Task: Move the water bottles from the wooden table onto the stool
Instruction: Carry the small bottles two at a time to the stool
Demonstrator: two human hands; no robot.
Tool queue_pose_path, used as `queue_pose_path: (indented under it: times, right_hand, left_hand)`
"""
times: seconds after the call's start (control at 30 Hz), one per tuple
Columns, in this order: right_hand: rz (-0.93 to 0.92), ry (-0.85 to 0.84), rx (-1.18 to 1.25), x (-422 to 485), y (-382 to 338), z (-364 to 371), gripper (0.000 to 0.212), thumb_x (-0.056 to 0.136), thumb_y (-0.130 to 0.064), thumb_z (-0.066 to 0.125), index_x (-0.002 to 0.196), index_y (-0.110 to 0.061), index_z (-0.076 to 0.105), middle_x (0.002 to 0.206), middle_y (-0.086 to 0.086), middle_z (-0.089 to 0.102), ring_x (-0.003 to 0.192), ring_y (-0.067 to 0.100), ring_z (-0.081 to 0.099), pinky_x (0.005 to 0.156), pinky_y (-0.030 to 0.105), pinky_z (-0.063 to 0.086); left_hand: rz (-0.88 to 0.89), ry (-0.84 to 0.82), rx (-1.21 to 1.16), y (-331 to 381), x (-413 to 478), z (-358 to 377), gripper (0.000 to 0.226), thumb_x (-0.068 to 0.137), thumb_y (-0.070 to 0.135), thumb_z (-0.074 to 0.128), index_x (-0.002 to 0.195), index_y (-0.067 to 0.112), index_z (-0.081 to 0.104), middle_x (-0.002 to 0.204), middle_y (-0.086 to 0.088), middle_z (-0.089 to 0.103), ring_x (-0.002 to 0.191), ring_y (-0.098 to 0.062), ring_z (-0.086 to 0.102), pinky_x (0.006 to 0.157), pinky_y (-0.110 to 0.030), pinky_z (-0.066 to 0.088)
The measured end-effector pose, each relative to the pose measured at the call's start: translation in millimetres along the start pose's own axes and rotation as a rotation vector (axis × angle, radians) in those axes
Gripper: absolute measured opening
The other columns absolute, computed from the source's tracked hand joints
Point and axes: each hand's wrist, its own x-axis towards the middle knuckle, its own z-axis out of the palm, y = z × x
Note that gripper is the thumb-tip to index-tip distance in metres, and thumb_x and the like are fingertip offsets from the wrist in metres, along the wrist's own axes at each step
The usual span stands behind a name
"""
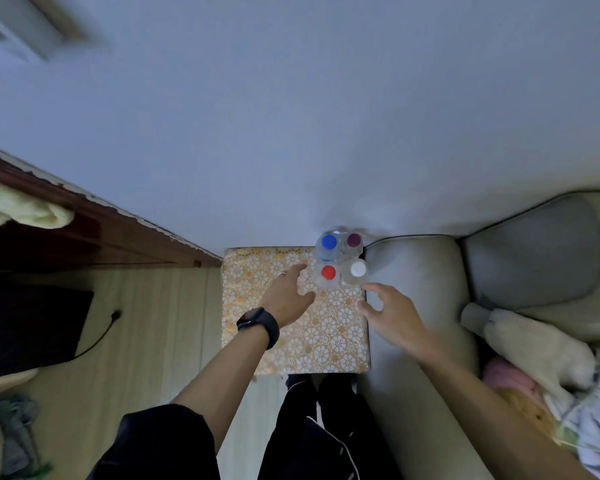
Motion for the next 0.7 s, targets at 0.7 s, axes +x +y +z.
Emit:
queue_pose_path:
  times: [0.7]
  right_hand:
    - [-1.182, -0.262, -0.452, -149.2, -274.6, 132.4, 0.031, 0.096, -0.036, 0.061, 0.125, -0.028, 0.067, 0.133, -0.010, 0.060, 0.130, 0.013, 0.047, 0.107, 0.023, 0.032]
  left_hand:
    - [-0.562, 0.865, -0.317, -178.6, -390.9, -57.7, 0.045, 0.097, 0.035, 0.056, 0.141, 0.028, 0.050, 0.136, -0.004, 0.058, 0.125, -0.023, 0.054, 0.100, -0.029, 0.044]
